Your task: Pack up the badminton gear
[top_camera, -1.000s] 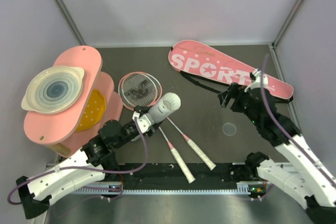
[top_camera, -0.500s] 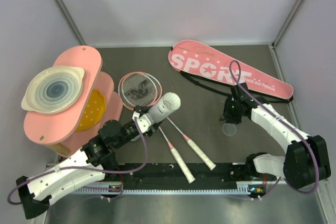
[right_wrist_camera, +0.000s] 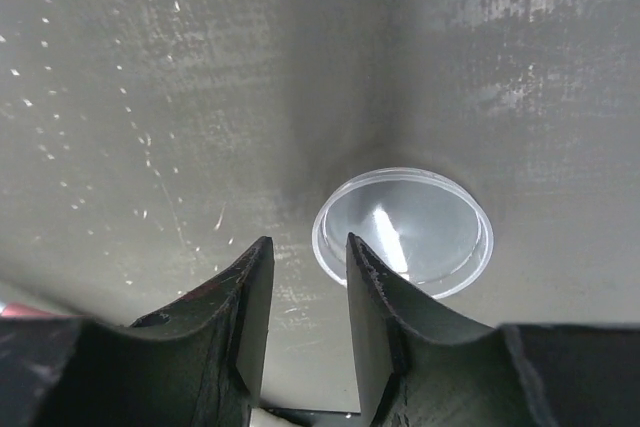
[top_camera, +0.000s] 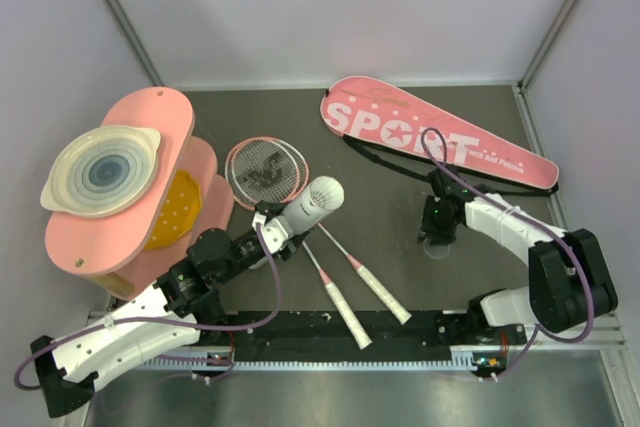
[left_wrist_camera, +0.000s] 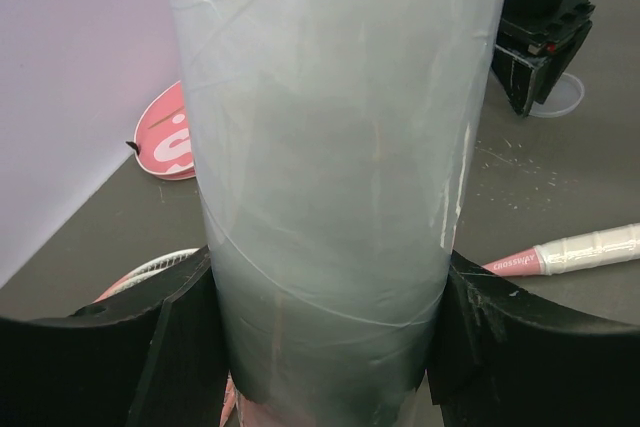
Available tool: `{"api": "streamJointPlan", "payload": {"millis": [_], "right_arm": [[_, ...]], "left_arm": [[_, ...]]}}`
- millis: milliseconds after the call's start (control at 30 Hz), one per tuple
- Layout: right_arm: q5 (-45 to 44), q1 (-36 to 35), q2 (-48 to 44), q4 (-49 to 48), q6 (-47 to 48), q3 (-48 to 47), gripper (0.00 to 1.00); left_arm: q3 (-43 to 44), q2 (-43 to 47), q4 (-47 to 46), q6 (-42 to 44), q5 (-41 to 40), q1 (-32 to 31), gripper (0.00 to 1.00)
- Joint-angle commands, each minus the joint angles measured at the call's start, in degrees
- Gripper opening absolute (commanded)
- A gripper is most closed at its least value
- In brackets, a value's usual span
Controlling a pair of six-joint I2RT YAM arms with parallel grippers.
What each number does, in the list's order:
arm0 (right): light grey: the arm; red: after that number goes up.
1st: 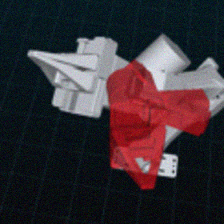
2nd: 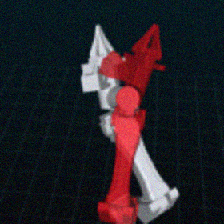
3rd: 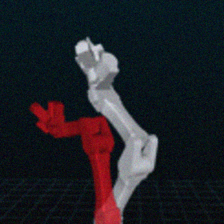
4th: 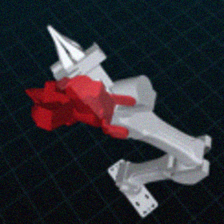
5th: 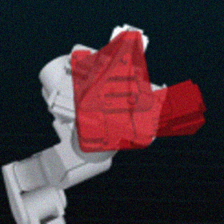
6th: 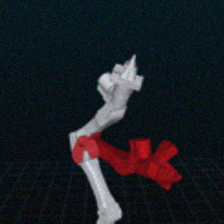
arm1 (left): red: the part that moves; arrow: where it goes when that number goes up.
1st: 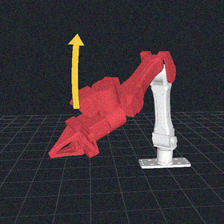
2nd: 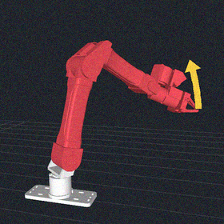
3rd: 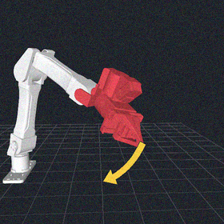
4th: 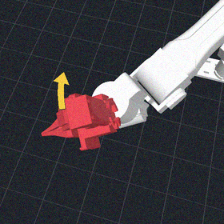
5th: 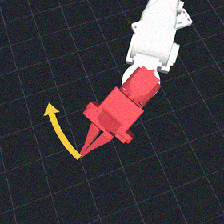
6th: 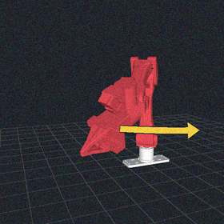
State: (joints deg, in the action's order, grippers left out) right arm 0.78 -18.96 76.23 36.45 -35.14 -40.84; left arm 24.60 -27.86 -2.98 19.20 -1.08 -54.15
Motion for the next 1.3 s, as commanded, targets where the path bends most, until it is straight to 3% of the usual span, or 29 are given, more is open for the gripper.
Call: {"api": "streamJointPlan", "payload": {"millis": [0, 67, 167, 200, 300, 400, 500, 567, 600, 733, 867, 1267], "right_arm": [[-3.5, -2.5, 3.3, -2.4, -0.8, 0.3, 0.31], [-6.6, -3.4, 4.3, -2.4, -1.2, 0.1, 0.27], [-10.1, -5.4, 6.1, -2.4, -1.4, -0.3, 0.10], [-11.0, -6.0, 6.4, -2.3, -1.0, -0.4, 0.00], [-11.7, -6.3, 5.8, -2.4, 0.1, -1.0, 0.00], [-6.5, -6.4, -0.7, -3.2, 3.4, -2.4, 0.00], [4.6, -6.3, -10.4, -5.5, 6.7, -5.2, 0.00], [16.7, -6.3, -15.2, -7.8, 8.8, -9.2, 0.00], [25.4, -6.3, -15.8, -8.1, 9.2, -10.9, 0.00], [43.3, -6.5, -16.1, -8.1, 9.7, -22.6, 0.00], [46.9, -9.8, -16.4, -4.0, 11.7, -31.6, 0.00], [38.3, -23.5, -10.1, 2.8, 13.4, -47.4, 0.00]], "left_arm": [[1.3, 0.9, -5.3, 0.3, -0.1, -0.1, 0.11], [1.3, 0.8, -5.3, 0.4, 0.0, -0.1, 0.11], [1.3, 0.9, -5.3, 0.4, 0.0, -0.1, 0.11], [1.3, 1.0, -5.3, 0.4, -0.1, -0.1, 0.11], [1.3, 0.8, -5.3, 0.2, 0.0, -0.1, 0.11], [1.3, 0.7, -5.3, 0.2, 0.0, -0.1, 0.11], [1.3, 0.6, -5.3, 0.3, 0.1, -0.1, 0.11], [1.3, 0.3, -5.3, 0.2, 0.3, -0.1, 0.11], [1.3, 0.3, -5.4, 0.3, 0.4, -0.1, 0.11], [1.4, 0.0, -5.3, 0.1, 0.7, -0.1, 0.11], [1.4, -0.1, -5.2, 0.2, 0.6, -0.1, 0.11], [1.4, -0.6, -5.2, 0.3, 0.8, -0.1, 0.11]]}}
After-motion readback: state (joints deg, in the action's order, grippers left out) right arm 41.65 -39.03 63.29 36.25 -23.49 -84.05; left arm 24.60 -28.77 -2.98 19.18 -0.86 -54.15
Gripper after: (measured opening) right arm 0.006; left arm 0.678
